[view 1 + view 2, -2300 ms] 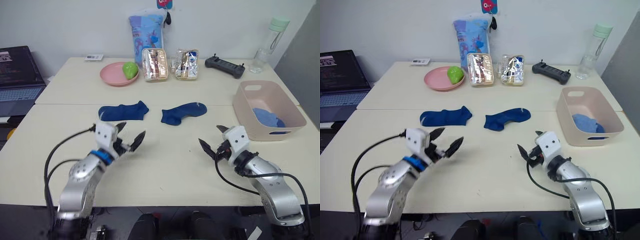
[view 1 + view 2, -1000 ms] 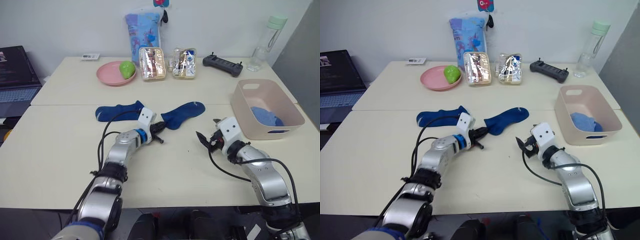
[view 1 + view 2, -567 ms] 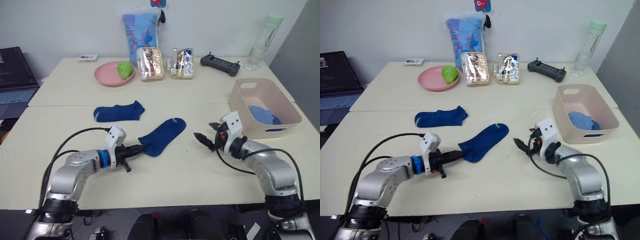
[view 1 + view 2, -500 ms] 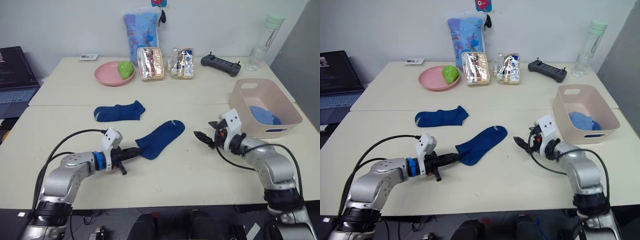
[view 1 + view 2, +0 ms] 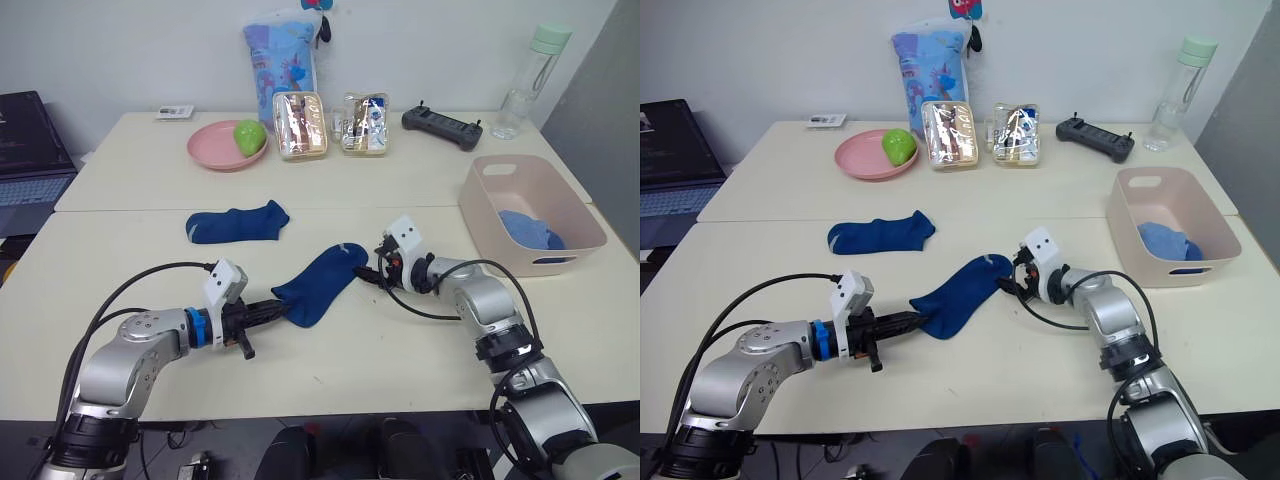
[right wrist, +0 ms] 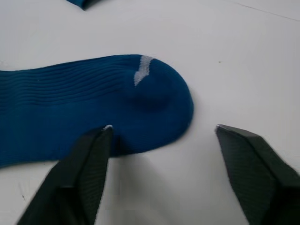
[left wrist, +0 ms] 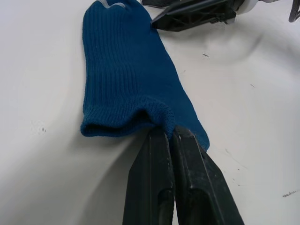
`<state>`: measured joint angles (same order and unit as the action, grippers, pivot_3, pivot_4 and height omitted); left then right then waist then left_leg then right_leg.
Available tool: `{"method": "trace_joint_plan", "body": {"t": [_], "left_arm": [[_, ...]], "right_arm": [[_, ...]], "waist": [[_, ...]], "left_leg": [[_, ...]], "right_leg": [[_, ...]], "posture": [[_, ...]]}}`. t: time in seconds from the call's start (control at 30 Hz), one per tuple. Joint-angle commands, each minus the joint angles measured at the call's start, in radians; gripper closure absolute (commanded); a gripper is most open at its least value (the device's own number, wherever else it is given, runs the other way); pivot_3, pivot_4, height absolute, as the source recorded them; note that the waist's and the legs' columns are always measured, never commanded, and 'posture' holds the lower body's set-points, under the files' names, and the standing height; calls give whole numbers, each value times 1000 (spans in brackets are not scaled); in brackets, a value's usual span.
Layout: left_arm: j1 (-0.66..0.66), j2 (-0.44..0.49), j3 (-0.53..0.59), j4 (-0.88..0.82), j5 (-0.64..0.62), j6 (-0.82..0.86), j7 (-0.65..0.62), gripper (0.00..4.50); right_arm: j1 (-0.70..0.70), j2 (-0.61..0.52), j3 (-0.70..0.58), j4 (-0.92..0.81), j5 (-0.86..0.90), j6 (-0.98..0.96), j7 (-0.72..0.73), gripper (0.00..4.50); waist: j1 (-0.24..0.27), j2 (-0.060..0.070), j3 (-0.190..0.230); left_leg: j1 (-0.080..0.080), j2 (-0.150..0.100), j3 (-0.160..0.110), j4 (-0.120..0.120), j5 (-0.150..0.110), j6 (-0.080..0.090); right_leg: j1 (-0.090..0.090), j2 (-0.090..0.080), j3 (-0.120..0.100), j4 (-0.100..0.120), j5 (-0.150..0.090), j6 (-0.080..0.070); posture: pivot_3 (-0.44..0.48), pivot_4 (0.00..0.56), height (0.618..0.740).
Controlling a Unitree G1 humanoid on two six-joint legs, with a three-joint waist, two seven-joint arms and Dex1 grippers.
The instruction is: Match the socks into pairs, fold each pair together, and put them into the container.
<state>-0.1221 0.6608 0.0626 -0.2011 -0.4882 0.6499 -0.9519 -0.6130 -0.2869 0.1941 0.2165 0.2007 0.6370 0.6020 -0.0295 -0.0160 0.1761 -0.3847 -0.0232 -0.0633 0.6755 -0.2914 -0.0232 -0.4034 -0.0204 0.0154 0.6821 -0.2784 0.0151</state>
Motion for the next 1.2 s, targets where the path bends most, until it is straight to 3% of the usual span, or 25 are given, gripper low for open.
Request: {"method": "trace_joint_plan", "body": {"t": [0.03, 0.27, 0.53, 0.8, 1.0, 1.13, 1.2], "left_arm": [[7, 14, 13, -54, -26, 11, 1, 4500], [14, 13, 2, -83, -43, 34, 2, 4500], [50, -4, -53, -144, -65, 57, -11, 4500], [-41, -165, -234, -133, -71, 73, 11, 4500], [-82, -221, -317, -50, -2, -4, 10, 4500], [-92, -219, -317, -26, -3, -19, -7, 3546], [-88, -199, -305, -34, -13, -17, -24, 2930]], "right_arm": [[14, 13, -15, -55, 19, 2, 14, 2034], [8, 36, -24, -53, 29, 1, 18, 4468], [-39, 42, -27, -2, 24, -29, 33, 4468], [-75, 78, 28, 26, 40, -32, 152, 4468], [-47, 65, 34, -8, 44, -41, 206, 4468], [-18, 46, 33, -30, 15, -83, 194, 4500], [-8, 50, -7, -50, 36, -77, 166, 4068]], "waist": [[0, 0, 0], [-1, 0, 0], [-1, 0, 0], [0, 0, 0], [0, 0, 0], [0, 0, 0], [0, 0, 0]], "left_leg": [[0, 0, 0, 0, 0, 0], [0, 0, 0, 0, 0, 0], [0, 0, 1, 0, 0, 0], [0, 0, 1, 0, 0, 0], [0, 0, 1, 0, 0, 0], [0, 0, 1, 0, 0, 0], [0, 0, 1, 0, 0, 0]], "right_leg": [[0, 0, 0, 0, 0, 0], [0, 0, 0, 0, 0, 0], [0, 0, 1, 0, 0, 0], [0, 0, 0, 0, 0, 0], [0, 0, 0, 0, 0, 0], [0, 0, 0, 0, 0, 0], [0, 0, 1, 0, 0, 0]], "posture": [[0, 150, 740], [0, 150, 740], [0, 150, 740], [0, 150, 740], [0, 150, 740], [0, 150, 740], [0, 150, 740]]}}
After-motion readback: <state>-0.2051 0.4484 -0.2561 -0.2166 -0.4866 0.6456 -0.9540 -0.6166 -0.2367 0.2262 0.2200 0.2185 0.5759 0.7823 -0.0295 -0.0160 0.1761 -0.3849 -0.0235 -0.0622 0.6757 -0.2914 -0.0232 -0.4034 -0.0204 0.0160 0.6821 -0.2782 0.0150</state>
